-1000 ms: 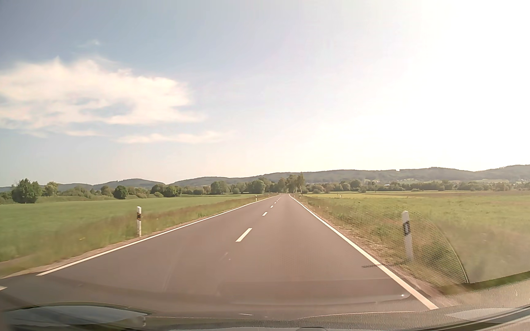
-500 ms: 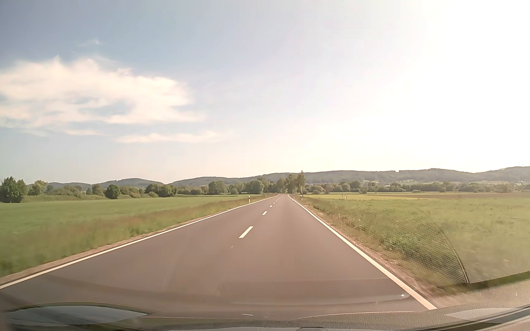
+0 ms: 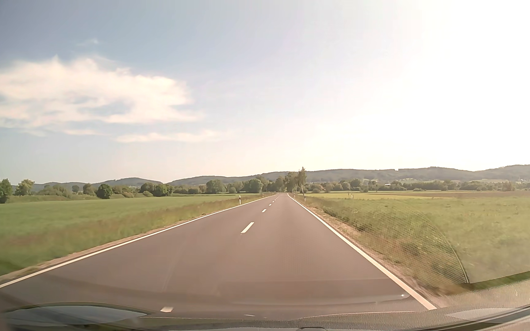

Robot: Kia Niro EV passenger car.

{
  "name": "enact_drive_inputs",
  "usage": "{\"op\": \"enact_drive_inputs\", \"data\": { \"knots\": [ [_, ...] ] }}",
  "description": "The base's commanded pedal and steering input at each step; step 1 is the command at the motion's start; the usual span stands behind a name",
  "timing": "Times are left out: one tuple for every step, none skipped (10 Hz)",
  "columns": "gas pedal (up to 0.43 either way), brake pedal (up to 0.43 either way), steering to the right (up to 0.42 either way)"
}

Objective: Follow the waypoints while adhering to traffic rules and regulations

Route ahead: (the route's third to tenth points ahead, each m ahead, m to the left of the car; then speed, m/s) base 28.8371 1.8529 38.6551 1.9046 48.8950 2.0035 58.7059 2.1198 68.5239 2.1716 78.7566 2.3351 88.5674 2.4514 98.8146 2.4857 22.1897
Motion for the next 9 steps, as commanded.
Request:
{"op": "enact_drive_inputs", "data": {
  "knots": [
    [0.22, 0.0, -0.001],
    [0.22, 0.0, -0.001],
    [0.209, 0.0, -0.001],
    [0.209, 0.0, -0.001],
    [0.209, 0.0, -0.001],
    [0.209, 0.0, -0.001],
    [0.209, 0.0, -0.001],
    [0.209, 0.0, -0.001],
    [0.209, 0.0, -0.001]
  ]
}}
